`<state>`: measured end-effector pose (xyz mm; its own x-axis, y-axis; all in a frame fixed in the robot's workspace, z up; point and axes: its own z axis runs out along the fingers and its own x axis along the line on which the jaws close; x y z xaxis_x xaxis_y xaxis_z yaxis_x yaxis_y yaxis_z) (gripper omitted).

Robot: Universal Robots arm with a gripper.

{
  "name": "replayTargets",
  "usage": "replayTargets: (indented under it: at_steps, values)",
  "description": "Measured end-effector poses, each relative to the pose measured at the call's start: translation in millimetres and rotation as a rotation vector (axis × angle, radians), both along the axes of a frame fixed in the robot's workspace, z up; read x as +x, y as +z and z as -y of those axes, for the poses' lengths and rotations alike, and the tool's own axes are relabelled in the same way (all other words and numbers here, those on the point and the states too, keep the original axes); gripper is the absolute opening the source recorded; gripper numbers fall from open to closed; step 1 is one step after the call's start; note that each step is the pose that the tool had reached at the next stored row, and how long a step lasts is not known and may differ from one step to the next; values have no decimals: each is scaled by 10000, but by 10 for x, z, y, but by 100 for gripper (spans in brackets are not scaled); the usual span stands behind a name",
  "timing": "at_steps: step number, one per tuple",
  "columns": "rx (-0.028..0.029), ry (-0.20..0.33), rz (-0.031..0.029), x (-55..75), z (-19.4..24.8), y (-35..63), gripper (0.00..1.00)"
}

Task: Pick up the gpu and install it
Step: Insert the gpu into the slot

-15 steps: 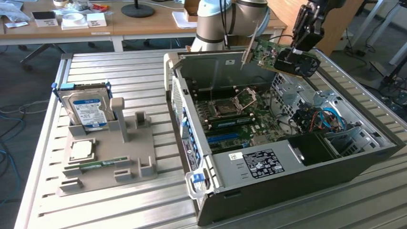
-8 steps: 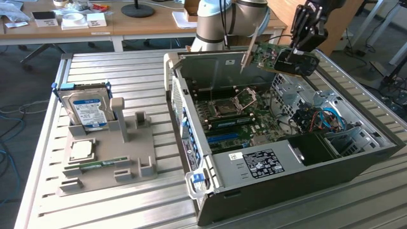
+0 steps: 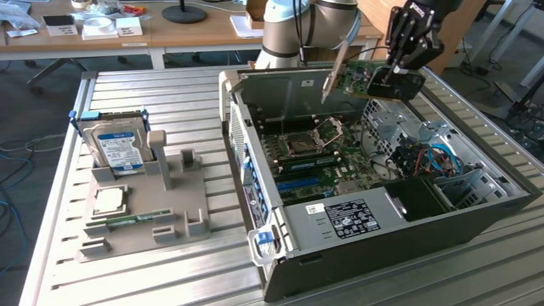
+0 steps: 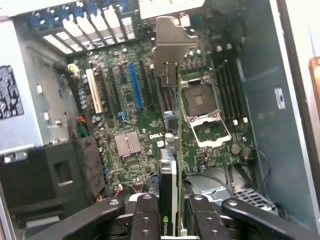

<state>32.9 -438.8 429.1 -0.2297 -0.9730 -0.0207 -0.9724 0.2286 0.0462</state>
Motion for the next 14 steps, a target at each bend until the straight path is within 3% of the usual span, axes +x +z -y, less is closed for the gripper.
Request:
replayTargets:
  at_steps: [4,14]
  values:
    - [-1,681,0,0,0,-4,27]
    - [-9,1152,0,-2,0,-5,27]
